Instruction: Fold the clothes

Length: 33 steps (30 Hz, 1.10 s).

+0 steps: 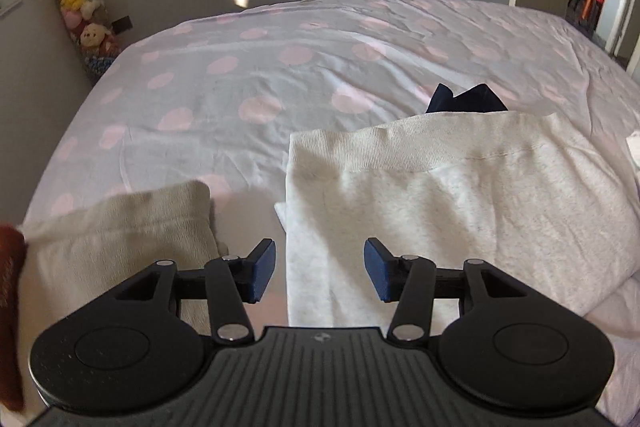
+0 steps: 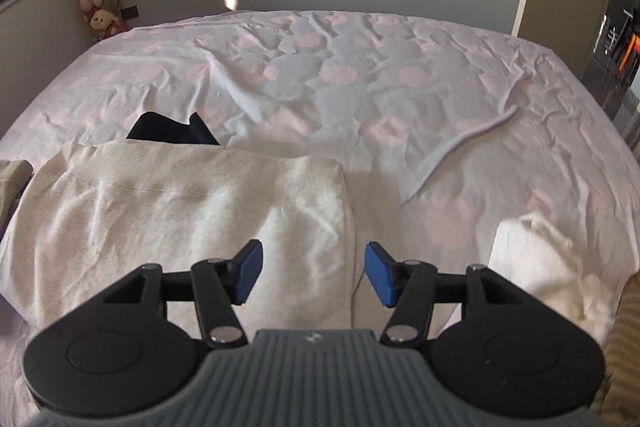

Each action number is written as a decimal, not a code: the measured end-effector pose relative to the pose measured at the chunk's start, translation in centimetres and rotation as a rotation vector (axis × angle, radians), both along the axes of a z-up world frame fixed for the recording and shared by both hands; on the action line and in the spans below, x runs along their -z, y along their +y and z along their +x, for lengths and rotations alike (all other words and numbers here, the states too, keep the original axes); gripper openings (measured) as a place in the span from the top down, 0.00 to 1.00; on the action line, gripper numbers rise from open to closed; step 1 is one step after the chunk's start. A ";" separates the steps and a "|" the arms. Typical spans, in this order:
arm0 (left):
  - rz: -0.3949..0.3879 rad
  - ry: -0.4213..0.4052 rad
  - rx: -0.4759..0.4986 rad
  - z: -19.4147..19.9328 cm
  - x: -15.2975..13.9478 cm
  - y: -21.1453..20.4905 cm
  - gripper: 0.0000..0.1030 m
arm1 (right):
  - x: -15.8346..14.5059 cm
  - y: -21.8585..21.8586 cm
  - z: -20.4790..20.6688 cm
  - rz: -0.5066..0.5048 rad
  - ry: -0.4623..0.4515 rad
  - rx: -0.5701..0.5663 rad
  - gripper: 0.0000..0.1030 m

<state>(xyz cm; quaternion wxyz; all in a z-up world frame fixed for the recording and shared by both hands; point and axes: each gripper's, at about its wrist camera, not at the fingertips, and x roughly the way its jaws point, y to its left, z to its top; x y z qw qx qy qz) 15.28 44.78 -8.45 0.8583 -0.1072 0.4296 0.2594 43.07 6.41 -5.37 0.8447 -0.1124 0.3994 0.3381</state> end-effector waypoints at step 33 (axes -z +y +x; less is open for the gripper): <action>-0.031 0.040 -0.404 -9.3 11.0 -4.5 0.51 | 12.0 -7.3 -8.8 0.091 0.075 0.410 0.39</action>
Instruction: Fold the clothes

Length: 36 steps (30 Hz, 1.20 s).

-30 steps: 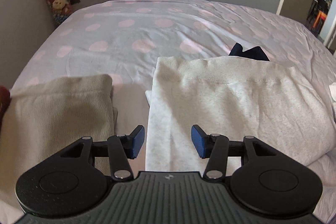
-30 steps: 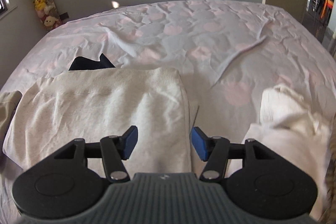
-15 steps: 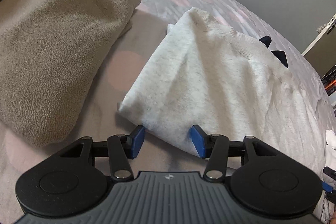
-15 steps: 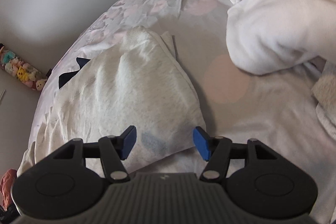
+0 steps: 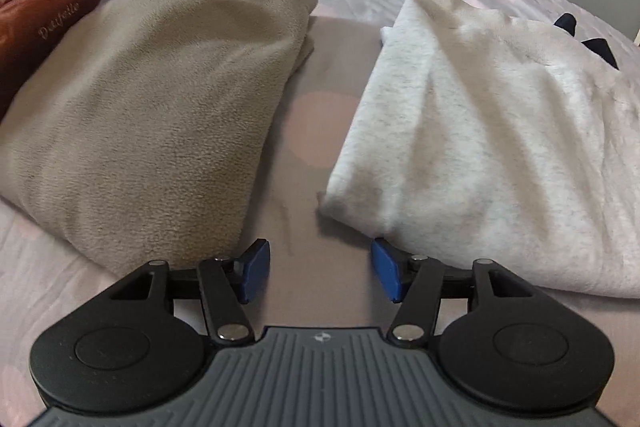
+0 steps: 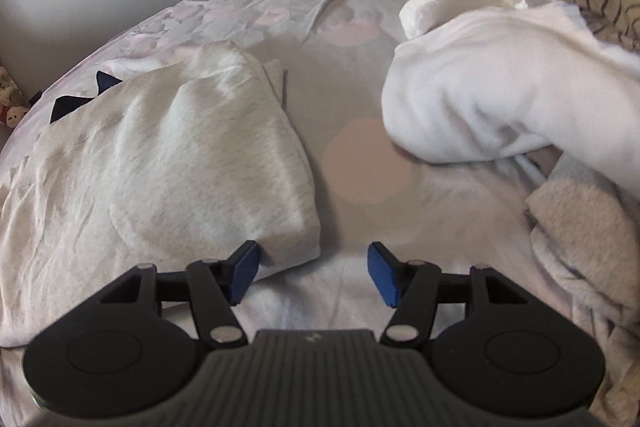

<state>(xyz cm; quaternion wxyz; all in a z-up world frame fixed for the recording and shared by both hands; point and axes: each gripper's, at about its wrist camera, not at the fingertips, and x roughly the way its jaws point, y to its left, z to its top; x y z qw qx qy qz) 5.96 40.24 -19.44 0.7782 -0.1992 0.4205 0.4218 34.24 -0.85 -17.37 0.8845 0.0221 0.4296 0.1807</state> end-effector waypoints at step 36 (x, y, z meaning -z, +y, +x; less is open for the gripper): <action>0.826 0.442 0.694 7.5 6.6 -8.8 0.37 | 5.5 10.9 -7.5 -0.735 -0.648 -0.672 0.42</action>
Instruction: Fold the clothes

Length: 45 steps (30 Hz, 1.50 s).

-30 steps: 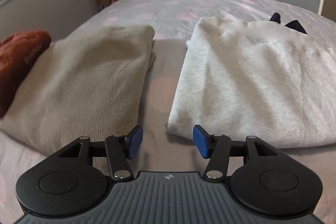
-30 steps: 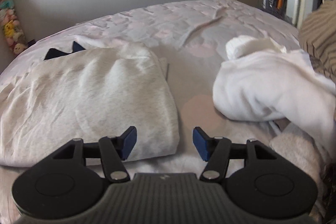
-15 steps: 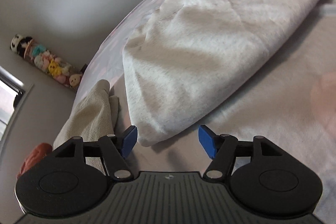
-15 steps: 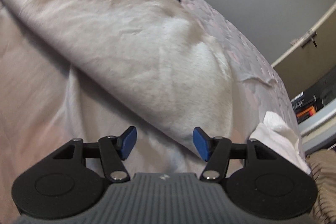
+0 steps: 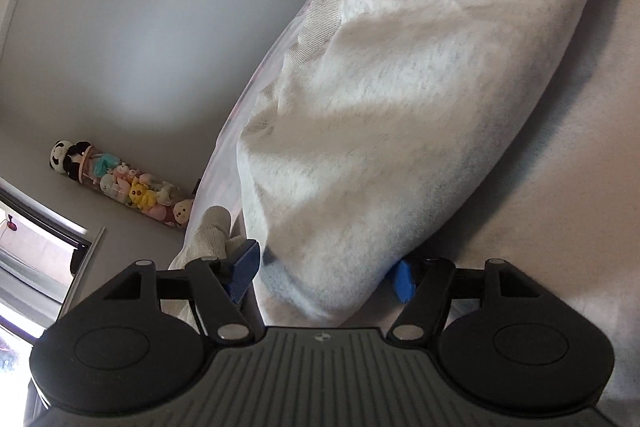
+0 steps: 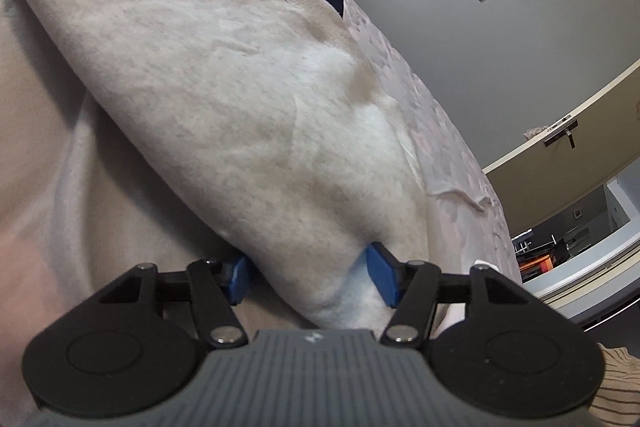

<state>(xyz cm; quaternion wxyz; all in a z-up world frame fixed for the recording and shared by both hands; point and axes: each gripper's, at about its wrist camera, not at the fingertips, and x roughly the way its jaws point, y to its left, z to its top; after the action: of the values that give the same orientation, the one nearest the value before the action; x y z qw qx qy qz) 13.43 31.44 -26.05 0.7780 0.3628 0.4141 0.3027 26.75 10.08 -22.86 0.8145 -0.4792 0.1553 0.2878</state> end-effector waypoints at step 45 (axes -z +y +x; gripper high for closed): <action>-0.212 0.456 0.227 -9.5 -4.2 -6.8 0.79 | -7.0 -8.1 -9.3 -0.406 0.319 -0.280 0.84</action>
<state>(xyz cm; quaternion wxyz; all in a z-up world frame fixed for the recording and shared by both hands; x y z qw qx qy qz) 3.94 24.60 -21.88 0.7270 0.3824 0.5647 0.0793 17.48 1.94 -15.89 0.6196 -0.5978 0.2682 0.4322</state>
